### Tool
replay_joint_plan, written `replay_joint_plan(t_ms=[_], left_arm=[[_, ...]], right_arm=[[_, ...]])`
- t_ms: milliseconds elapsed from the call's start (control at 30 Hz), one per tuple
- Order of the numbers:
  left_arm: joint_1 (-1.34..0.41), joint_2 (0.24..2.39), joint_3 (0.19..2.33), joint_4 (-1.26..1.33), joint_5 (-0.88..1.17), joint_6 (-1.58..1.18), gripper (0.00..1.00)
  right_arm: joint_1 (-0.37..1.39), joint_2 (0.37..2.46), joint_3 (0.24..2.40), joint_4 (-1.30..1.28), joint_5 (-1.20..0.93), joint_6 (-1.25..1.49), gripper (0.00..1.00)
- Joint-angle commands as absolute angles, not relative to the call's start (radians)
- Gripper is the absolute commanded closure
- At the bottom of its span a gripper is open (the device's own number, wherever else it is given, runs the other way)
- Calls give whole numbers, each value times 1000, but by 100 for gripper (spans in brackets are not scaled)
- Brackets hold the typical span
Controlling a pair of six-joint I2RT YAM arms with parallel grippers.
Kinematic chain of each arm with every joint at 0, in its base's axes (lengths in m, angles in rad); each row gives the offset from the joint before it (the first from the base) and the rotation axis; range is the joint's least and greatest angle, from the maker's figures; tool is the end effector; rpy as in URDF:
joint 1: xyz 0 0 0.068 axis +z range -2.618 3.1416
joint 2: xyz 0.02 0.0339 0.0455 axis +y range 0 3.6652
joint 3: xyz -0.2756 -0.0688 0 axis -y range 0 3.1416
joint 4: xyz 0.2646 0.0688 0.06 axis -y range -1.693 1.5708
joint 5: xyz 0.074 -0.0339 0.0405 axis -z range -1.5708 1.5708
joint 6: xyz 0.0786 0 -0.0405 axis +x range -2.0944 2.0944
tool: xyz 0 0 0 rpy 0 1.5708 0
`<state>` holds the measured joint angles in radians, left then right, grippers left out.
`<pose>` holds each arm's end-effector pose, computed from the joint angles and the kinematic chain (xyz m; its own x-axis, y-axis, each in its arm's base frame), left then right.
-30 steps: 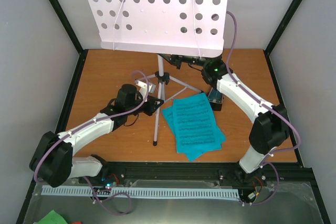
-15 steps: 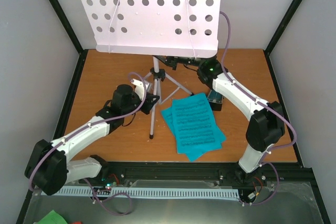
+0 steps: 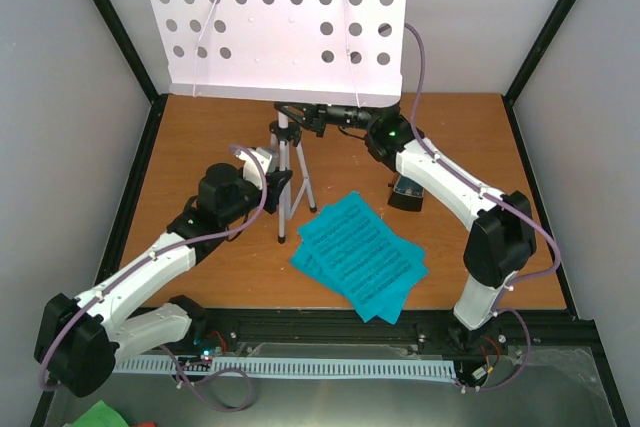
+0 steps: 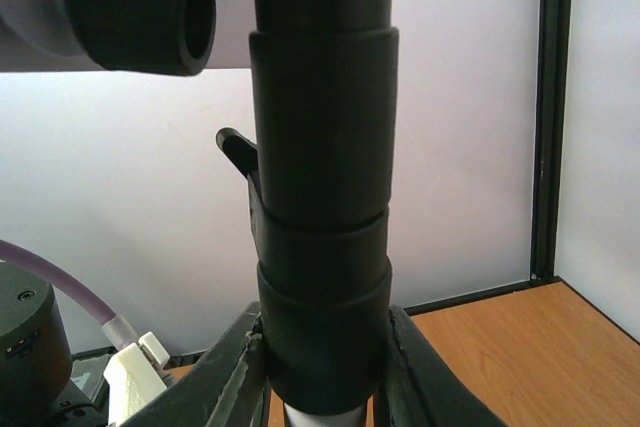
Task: Pack up the instrument practice props
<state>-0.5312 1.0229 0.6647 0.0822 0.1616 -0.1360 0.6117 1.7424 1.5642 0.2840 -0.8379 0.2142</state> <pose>0.2446 -0.1584 0.2709 -0.3187 0.0320 -0.9473 0.5957 0.7841 -0.1739 0.3463 0.3143 0.4106 -0.1258 0.0855 -0.9884 -0.9850 0.1076 0.1347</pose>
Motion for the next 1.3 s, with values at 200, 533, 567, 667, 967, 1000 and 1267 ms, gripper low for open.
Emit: replay_joint_plan(t_ms=[200,533,567,667,967,1000,1267], left_arm=[[-515,975,793,308,30,-100,100],[-515,884,875,130,62,-123,100],[-515,869,888,88,81,-137,100],[-515,839,938,-61,125,-189,100],[-515,811,999,-358,205,-372,100],[-515,810,997,-370,207,-389,100],[-515,816,921,-371,193,-442,100]], right_arm=[[703,1714,1597,327,-886,179,97],[729,1676,1519,448,-707,415,97],[731,1676,1514,462,-687,450,97],[737,1680,1492,483,-614,570,97],[749,1716,1371,532,-477,840,97],[749,1724,1349,545,-464,861,97],[749,1822,1281,608,-423,919,97]])
